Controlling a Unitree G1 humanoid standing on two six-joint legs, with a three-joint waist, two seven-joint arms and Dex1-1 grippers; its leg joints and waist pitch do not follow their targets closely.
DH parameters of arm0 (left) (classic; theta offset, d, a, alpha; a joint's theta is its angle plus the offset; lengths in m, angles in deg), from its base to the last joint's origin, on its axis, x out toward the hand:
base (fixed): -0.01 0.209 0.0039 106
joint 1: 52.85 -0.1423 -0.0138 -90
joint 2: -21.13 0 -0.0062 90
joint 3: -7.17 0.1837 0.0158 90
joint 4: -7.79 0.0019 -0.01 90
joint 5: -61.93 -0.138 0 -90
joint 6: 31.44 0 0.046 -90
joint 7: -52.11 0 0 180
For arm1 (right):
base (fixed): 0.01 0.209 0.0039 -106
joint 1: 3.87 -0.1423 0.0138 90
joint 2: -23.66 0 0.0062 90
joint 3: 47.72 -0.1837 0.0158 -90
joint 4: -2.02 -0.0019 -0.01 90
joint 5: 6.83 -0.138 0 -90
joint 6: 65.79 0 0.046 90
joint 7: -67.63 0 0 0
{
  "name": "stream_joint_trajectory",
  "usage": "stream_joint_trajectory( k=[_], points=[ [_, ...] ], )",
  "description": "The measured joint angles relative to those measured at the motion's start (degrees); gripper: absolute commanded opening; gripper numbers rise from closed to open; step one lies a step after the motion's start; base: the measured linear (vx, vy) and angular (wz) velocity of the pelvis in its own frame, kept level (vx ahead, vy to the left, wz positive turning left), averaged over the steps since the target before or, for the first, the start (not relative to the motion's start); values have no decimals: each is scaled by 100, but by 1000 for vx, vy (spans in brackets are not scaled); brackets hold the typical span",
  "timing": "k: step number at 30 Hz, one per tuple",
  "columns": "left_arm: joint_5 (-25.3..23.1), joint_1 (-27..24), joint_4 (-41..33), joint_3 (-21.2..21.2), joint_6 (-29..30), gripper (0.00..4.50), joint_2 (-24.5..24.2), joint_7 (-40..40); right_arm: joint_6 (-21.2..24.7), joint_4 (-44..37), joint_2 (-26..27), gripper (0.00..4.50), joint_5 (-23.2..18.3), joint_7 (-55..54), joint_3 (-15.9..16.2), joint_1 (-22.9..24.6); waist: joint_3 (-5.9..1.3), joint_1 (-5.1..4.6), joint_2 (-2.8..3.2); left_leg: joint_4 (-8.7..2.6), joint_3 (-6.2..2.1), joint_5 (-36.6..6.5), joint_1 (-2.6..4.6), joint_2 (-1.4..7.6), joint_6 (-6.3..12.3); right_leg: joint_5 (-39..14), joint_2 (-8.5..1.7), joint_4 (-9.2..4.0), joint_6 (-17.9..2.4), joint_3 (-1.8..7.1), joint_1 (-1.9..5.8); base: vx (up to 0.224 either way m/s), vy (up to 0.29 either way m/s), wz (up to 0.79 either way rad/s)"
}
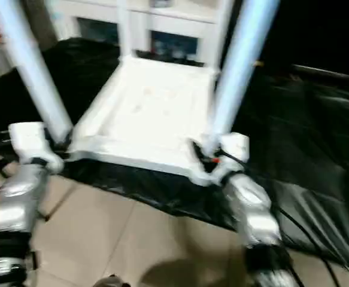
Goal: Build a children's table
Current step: Flip table
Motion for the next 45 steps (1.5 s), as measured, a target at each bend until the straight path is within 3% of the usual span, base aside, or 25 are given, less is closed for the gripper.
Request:
stream_joint_trajectory(
  k=[3,6,10,15,22,24,27,32,35,38,41,45],
  points=[
    [-133,272,284,214,-26,213,271,83,60,-350,-187,184,-7,-177,-268,301,12,70,98,2,50,23,-17,-3,39,-18,-50,-8,59,13,-4,-7,13,10],
    [-152,431,482,441,-61,211,466,171,83,-517,-317,184,-7,-352,-547,495,6,67,128,-14,153,23,-18,-3,40,-47,-110,7,117,54,8,-9,26,20],
    [-247,667,737,546,-88,211,663,239,121,-835,-382,183,-19,-562,-768,753,-8,32,209,-2,163,23,-53,-32,108,-45,-128,2,163,98,24,0,0,0],
    [-314,834,911,644,-163,211,916,252,234,-1153,-481,183,-20,-787,-1014,949,-14,-47,298,12,151,39,-125,-56,195,-27,-128,10,195,137,-20,0,0,0],
    [-357,762,861,647,-189,211,890,253,311,-989,-528,183,62,-802,-997,766,-10,-287,301,18,147,50,-131,-57,212,-24,-128,5,200,137,-22,0,0,0],
    [-357,654,725,647,-193,211,846,253,348,-866,-516,237,59,-779,-984,634,-4,-343,287,19,148,54,-131,-57,218,-23,-128,6,201,138,-22,0,0,0],
    [-355,518,558,644,-193,209,835,253,392,-758,-449,272,-2,-760,-984,500,1,-426,275,20,148,56,-134,-58,221,-23,-129,5,201,138,-23,0,0,0],
    [-319,400,368,618,-191,209,796,256,415,-735,-411,317,4,-669,-928,431,4,-466,257,32,150,75,-178,-58,252,-22,-129,28,202,143,-76,0,0,0],
    [-216,401,349,582,-170,279,766,338,365,-735,-415,342,64,-709,-883,426,4,-474,256,55,150,82,-219,-57,264,-23,-131,69,201,146,-126,0,0,0],
    [-90,404,350,572,-167,282,762,513,341,-735,-412,359,61,-743,-882,431,5,-469,255,61,149,83,-222,-57,266,-23,-132,78,201,147,-132,0,0,0],
    [-61,436,384,572,-154,318,759,571,341,-834,-381,387,45,-769,-910,516,5,-469,255,62,150,83,-222,-57,266,-23,-132,78,201,149,-132,0,0,0],
    [-38,580,523,584,-143,344,762,645,347,-1052,-324,391,48,-855,-896,685,5,-409,255,62,149,83,-222,-57,266,-23,-132,81,201,148,-133,0,0,0]
  ],
)
